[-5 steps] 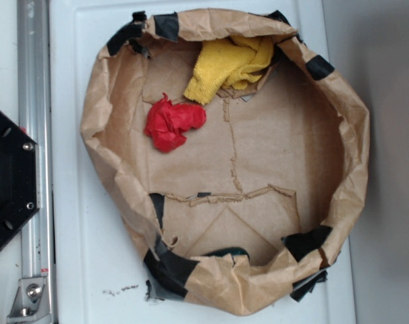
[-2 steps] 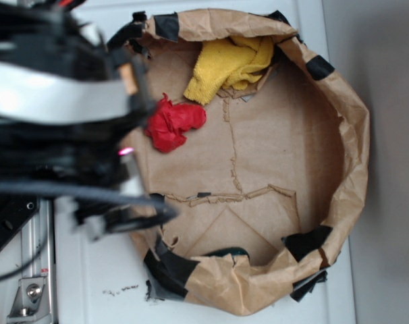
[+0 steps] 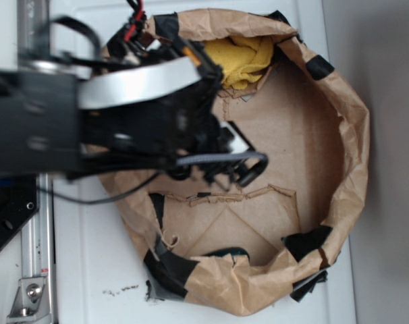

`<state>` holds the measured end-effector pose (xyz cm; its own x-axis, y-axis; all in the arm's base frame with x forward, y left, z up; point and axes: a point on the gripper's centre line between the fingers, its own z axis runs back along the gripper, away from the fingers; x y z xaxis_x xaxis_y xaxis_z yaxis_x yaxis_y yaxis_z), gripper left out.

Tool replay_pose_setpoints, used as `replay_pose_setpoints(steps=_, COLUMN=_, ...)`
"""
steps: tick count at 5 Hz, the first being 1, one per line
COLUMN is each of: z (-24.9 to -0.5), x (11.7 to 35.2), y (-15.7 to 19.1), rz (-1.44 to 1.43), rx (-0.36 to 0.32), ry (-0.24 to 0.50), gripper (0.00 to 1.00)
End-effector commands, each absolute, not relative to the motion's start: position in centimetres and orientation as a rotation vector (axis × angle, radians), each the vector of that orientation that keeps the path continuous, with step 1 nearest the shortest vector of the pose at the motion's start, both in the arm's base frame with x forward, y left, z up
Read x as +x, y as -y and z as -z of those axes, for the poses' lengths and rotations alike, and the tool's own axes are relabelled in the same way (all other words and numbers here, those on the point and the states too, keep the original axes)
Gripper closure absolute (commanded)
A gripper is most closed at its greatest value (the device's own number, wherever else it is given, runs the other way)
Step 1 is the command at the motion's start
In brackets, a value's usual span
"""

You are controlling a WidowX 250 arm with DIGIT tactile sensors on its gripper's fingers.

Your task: Grab the yellow cloth.

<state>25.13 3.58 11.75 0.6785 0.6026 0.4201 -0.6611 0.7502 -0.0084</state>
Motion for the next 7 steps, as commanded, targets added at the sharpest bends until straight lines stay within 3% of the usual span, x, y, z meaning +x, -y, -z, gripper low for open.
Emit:
replay_pose_setpoints(steps=1, z=-9.5, x=28.1, y=-7.4, rz=-0.877, rx=0.310, ry=0.298, gripper=0.00)
replay_pose_setpoints(steps=4, z=-6.3, x=26.0, y=-12.6, rz=-1.018, rx=0.384, ry=0.195, gripper=0.00)
replay_pose_setpoints(steps=6, z=-3.9, x=26.7, y=-13.1, rz=-1.038, rx=0.399, ry=0.143, gripper=0.00)
replay_pose_setpoints(steps=7, z=-3.9, x=26.7, y=-12.1, rz=-1.028, rx=0.418, ry=0.155, gripper=1.00)
